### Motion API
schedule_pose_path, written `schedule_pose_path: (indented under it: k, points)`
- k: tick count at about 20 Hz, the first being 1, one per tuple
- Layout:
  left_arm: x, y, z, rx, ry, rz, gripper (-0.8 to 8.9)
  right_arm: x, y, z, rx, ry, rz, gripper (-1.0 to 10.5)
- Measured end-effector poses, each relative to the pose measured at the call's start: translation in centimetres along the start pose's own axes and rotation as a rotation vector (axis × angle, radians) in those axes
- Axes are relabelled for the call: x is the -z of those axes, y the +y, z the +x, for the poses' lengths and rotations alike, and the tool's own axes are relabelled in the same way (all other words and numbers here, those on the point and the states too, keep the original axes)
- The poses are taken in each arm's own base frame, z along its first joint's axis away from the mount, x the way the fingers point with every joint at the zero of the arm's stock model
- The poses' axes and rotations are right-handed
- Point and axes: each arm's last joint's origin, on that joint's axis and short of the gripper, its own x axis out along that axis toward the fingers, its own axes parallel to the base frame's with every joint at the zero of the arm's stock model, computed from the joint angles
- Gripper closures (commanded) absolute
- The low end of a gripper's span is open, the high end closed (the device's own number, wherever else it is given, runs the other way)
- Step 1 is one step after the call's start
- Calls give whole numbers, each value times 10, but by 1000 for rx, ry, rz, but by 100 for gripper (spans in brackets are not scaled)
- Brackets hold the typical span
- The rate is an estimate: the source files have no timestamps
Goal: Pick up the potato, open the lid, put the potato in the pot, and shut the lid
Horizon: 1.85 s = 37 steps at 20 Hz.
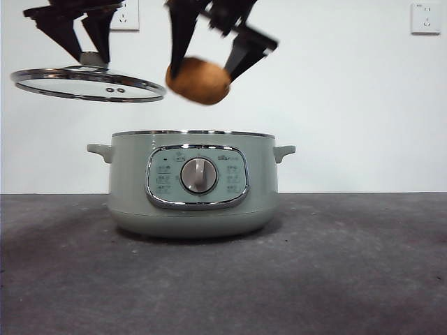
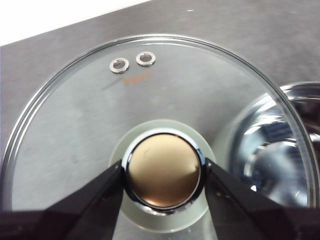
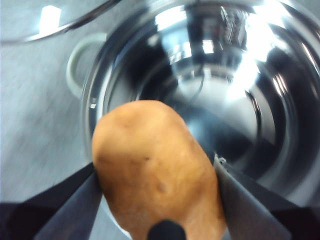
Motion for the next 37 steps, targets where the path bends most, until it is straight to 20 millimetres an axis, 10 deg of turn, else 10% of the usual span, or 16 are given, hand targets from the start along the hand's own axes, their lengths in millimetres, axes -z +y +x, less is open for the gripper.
schedule_pose_path:
  k: [6, 15, 16, 18, 23, 26, 30, 37]
  points:
    - [2, 18, -1, -28, -6, -27, 826, -5, -6, 75, 14, 90, -18, 948]
    - [1, 19, -1, -25, -16, -10, 826, 8, -14, 123, 41, 174, -47, 935]
    - [1, 19, -1, -25, -16, -10, 826, 7, -15, 124, 42, 173, -46, 848]
    - [1, 19, -1, -25, -15, -10, 826, 7, -16, 123, 45, 173, -46, 324]
    - [1, 19, -1, 21, -23, -11, 826, 9, -18, 116, 91, 202, -53, 290]
    - [1, 17, -1, 27, -22, -8, 826, -5, -11, 60, 115, 99, -76, 399]
    - [3, 1, 0, 57, 20, 16, 826, -4, -1, -41, 136, 23, -136, 956]
    - [4, -43, -1, 222, 61, 95, 826, 23, 5, -149, 149, -87, -209, 956]
